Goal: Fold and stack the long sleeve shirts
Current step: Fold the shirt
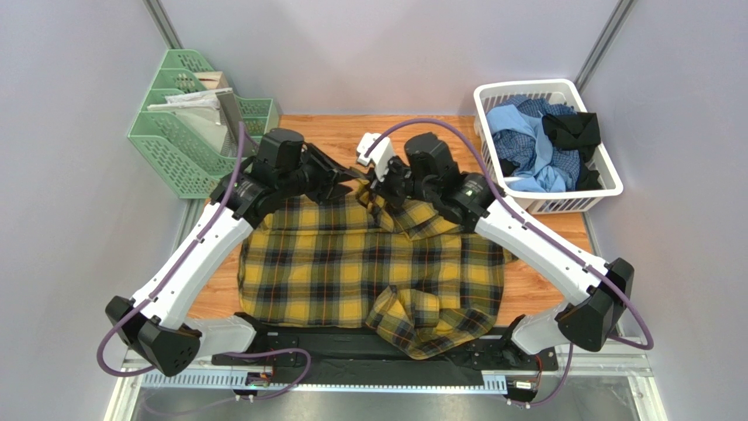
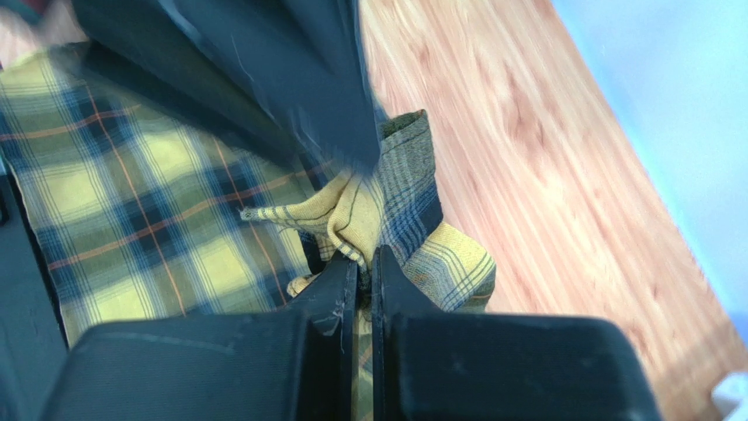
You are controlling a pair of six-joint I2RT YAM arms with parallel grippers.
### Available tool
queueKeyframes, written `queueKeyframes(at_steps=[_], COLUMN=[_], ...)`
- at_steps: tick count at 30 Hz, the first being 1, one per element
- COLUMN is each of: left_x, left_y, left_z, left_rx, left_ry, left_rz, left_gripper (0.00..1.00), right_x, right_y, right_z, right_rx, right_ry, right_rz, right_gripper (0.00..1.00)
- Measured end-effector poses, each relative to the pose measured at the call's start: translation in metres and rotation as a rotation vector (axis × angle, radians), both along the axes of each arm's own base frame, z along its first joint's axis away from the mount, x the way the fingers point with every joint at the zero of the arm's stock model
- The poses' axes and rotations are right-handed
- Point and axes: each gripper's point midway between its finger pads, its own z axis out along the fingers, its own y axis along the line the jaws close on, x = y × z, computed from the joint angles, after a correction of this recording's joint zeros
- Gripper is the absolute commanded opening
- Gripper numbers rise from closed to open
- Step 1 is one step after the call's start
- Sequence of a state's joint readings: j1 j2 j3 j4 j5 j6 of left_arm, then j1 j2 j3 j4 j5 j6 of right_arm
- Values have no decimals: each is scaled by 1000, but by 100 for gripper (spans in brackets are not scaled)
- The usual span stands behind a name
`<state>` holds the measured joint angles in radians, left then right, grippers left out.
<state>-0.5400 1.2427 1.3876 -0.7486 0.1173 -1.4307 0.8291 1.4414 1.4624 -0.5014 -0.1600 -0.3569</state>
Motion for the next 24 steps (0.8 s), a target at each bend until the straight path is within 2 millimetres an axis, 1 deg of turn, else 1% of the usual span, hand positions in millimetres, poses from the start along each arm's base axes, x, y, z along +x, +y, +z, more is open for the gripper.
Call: queueKeyframes(at_steps=[1,3,5,6,8,9,10,11,13,16,18,19,21,24], left_x=[1,5,7,9,6,3,-3,-13,-41,-72,-90,-96,-110,-120], left_y=[4,14,30,40,57,66,70,70,66,58,48,41,22,-2], left_z=[3,9,19,26,40,49,59,70,89,111,125,129,131,116], left_rx=[13,43,90,132,235,323,387,459,599,746,809,829,856,895], left_ry=[-38,-136,-281,-382,-582,-710,-820,-950,-1230,-1548,-1728,-1793,-1937,-2047], left_rz=[-18,-58,-114,-147,-227,-277,-329,-407,-583,-790,-909,-959,-1073,-1213], left_gripper=[85,90,95,99,99,99,99,99,99,97,94,93,91,90], right_x=[2,6,5,5,-1,-5,-13,-22,-42,-69,-80,-83,-86,-91], right_y=[-9,-24,-40,-46,-58,-62,-65,-68,-70,-70,-70,-69,-67,-65], right_z=[-2,-1,5,9,23,29,36,42,55,68,74,75,75,72], right_rx=[-6,-2,18,29,62,72,82,90,108,136,151,154,155,143], right_ry=[19,48,84,89,93,83,72,60,31,0,-8,-9,-1,11], right_rz=[-5,-10,11,17,59,79,113,152,232,337,390,404,428,458], right_gripper=[0,0,0,0,0,0,0,0,0,0,0,0,0,0])
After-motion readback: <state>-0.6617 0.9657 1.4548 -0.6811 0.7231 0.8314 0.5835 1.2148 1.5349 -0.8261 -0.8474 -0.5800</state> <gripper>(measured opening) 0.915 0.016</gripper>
